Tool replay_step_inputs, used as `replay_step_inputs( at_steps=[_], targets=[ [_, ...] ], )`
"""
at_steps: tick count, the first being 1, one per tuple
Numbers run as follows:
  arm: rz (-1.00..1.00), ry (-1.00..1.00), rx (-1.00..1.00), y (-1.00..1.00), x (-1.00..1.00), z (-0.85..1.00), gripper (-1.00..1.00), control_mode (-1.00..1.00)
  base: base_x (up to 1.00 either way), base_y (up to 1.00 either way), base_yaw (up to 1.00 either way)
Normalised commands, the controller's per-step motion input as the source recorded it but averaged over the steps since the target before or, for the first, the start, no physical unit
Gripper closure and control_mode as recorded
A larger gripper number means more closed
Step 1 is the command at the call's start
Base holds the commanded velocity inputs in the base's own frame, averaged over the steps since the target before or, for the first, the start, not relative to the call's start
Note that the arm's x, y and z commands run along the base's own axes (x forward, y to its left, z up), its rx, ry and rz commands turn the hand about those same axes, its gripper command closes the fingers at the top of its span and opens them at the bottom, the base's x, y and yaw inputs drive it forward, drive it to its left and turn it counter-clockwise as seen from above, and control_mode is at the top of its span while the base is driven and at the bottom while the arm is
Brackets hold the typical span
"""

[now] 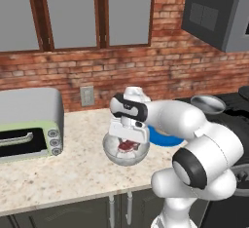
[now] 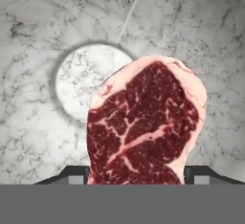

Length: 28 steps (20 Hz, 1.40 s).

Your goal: Place one of the steaks on the plate and the other in the bowl. Then place the bowl in the fridge.

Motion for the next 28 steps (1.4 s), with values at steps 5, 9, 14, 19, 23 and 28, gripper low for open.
replay_step_inputs(
  at_steps=[5,9,14,19,23,28],
  targets=[
    [0.0,0.0,0.0,0.03,0.03,-0.16,-1.0,-1.0,0.0,0.0,0.0],
    [0.0,0.0,0.0,0.0,0.02,-0.03,-1.0,-1.0,0.0,0.0,0.0],
    [0.0,0.0,0.0,0.0,0.0,0.0,-1.0,-1.0,0.0,0.0,0.0],
    [0.0,0.0,0.0,0.0,0.0,0.05,-1.0,-1.0,0.0,0.0,0.0],
    [0.0,0.0,0.0,0.0,-0.14,0.69,-1.0,-1.0,0.0,0.0,0.0],
    [0.0,0.0,-0.01,-0.28,-0.57,0.89,-1.0,-1.0,0.0,0.0,0.0]
  ],
)
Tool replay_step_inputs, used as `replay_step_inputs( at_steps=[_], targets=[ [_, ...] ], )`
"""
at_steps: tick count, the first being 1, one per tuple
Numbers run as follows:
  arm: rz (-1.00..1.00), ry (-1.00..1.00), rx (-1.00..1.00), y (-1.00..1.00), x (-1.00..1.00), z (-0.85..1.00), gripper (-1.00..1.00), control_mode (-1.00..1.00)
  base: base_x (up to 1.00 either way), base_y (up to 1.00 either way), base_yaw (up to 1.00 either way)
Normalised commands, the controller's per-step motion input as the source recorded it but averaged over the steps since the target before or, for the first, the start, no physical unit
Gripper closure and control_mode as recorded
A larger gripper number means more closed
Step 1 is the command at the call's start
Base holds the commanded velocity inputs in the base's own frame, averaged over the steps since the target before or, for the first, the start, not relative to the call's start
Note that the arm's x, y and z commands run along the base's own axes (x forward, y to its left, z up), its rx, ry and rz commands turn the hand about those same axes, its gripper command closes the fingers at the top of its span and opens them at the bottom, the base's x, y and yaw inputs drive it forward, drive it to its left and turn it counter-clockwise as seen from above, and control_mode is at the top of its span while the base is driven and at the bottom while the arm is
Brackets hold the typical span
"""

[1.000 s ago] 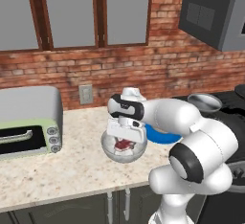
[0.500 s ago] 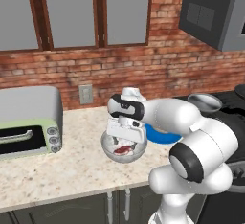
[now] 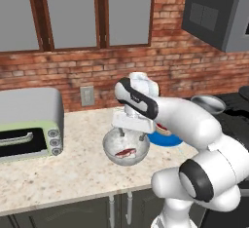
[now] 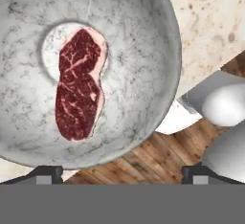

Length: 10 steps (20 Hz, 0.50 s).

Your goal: Place one of the steaks on the plate and the other in the bowl. Then place the bowl in the fridge.

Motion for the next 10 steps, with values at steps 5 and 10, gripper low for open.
replay_step_inputs(
  at_steps=[5,10],
  targets=[
    [0.07,0.0,-0.09,-0.63,-0.86,0.5,-1.0,-1.0,0.0,0.0,0.0],
    [0.44,-0.23,-0.13,-0.05,-0.89,0.43,-1.0,-1.0,0.0,0.0,0.0]
  ],
)
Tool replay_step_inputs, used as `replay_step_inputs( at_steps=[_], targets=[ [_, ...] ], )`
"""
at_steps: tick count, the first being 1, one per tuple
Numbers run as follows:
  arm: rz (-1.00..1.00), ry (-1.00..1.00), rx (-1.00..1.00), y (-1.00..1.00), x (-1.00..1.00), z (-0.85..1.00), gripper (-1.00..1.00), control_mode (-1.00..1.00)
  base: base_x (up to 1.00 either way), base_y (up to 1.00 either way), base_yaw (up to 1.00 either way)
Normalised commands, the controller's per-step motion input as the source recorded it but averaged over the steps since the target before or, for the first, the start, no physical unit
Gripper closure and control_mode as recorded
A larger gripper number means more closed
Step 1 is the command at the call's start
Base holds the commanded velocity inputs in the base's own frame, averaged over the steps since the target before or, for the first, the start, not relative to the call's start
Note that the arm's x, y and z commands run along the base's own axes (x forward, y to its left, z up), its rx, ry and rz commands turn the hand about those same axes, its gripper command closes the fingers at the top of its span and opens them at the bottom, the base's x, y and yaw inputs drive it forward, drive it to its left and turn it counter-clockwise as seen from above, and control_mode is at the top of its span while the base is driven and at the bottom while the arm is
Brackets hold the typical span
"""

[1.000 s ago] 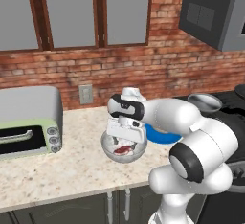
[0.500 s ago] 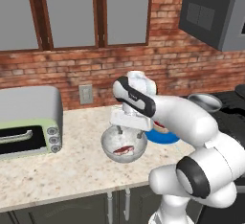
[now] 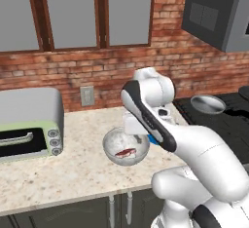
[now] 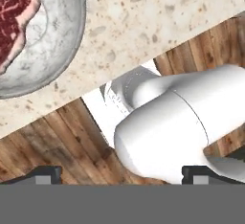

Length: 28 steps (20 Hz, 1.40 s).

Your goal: Place one of the steaks on the plate and the other in the bowl. Then place the bowl in the fridge.

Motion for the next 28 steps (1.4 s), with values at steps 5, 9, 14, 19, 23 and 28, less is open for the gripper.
replay_step_inputs(
  at_steps=[5,9,14,19,23,28],
  targets=[
    [0.52,-0.51,-0.02,-0.23,-0.26,0.42,-1.0,-1.0,0.0,0.0,0.0],
    [0.11,-0.24,0.12,-0.34,-0.34,0.58,-1.0,-1.0,0.0,0.0,0.0],
    [0.06,-0.26,0.19,-0.04,-0.33,0.4,-1.0,-1.0,0.0,0.0,0.0],
    [0.06,-0.21,0.26,0.0,-0.11,0.42,-1.0,-1.0,0.0,0.0,0.0],
    [0.0,-0.06,0.02,0.0,-0.08,0.11,-1.0,1.0,-0.63,0.0,0.0],
    [0.0,0.0,0.0,0.0,0.0,0.0,-1.0,1.0,-1.0,-0.28,0.0]
  ],
)
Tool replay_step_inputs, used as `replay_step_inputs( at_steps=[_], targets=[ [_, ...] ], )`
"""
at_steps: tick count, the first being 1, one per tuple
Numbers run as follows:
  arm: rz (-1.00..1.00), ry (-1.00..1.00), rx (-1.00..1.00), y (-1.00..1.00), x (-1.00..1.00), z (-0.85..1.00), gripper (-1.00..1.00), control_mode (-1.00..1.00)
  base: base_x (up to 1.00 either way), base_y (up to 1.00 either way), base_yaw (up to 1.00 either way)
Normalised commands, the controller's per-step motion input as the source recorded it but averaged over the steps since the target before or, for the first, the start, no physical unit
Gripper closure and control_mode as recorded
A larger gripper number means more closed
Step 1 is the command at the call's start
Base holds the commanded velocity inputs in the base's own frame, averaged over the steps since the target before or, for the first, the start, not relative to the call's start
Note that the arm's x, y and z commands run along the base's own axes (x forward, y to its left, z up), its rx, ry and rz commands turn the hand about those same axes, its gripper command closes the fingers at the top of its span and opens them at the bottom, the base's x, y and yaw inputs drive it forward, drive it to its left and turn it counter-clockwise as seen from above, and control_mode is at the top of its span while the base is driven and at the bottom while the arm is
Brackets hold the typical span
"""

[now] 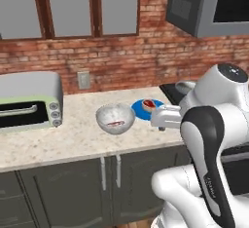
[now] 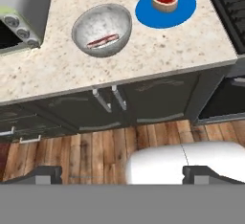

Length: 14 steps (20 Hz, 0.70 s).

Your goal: Place one of the steaks on the plate and the other in the bowl. Then place the bowl in the fridge.

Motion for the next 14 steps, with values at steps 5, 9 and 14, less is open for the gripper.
replay_step_inputs(
  at_steps=[5,9,14],
  targets=[
    [0.0,0.0,0.0,0.0,0.0,0.0,-1.0,1.0,-0.69,-0.97,-0.28],
    [0.0,0.0,0.0,0.0,0.0,0.0,-1.0,1.0,0.02,-0.79,-0.77],
    [0.0,0.0,0.0,0.0,0.0,0.0,-1.0,1.0,0.0,-0.08,-0.98]
  ],
)
